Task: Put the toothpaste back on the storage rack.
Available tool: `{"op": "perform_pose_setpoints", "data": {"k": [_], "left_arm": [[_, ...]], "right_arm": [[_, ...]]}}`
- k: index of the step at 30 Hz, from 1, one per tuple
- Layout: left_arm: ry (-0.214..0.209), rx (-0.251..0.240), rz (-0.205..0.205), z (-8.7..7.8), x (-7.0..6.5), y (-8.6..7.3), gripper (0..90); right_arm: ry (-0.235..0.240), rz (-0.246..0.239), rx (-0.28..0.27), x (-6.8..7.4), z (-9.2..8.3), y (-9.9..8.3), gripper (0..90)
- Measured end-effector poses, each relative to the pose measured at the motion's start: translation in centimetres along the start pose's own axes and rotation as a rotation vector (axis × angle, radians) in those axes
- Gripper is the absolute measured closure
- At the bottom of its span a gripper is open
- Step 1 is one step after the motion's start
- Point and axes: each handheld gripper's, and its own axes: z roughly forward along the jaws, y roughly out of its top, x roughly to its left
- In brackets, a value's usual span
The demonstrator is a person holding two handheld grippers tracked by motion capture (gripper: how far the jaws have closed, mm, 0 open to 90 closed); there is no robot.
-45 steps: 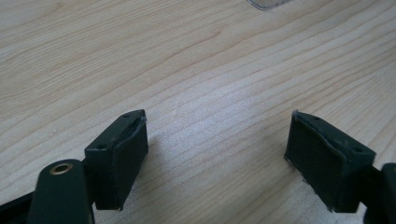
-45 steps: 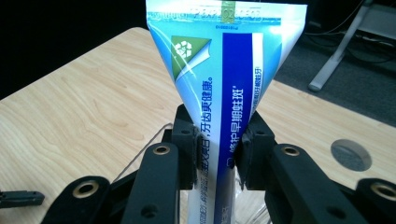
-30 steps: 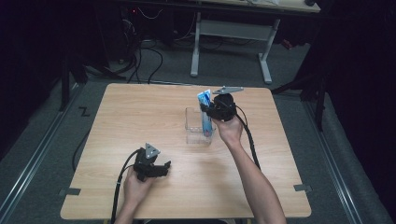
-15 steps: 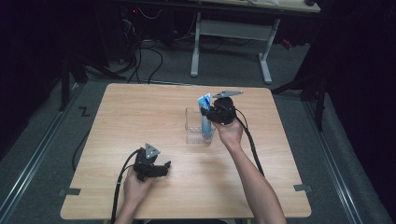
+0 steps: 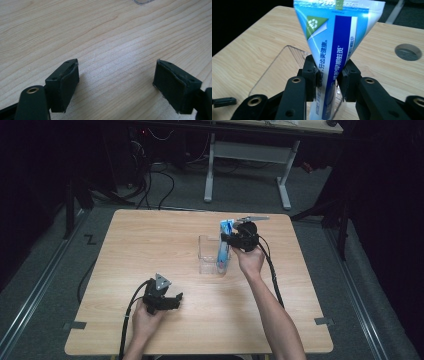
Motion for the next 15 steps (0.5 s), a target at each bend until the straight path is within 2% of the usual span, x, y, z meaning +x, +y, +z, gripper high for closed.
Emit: {"op": "perform_pose_setpoints", "data": {"k": [9,15], "left_arm": [[0.000,0.002,0.002,0.0,0.0,0.0,20.7],[0.000,-0.001,-0.001,0.0,0.0,0.0,20.7]], "right_arm": [[-0.033,-0.022,0.002,-0.3,-0.4,-0.1,63.5],[-0.010,0.008,0.000,-0.9,-1.1,-0.2,56.8]]}}
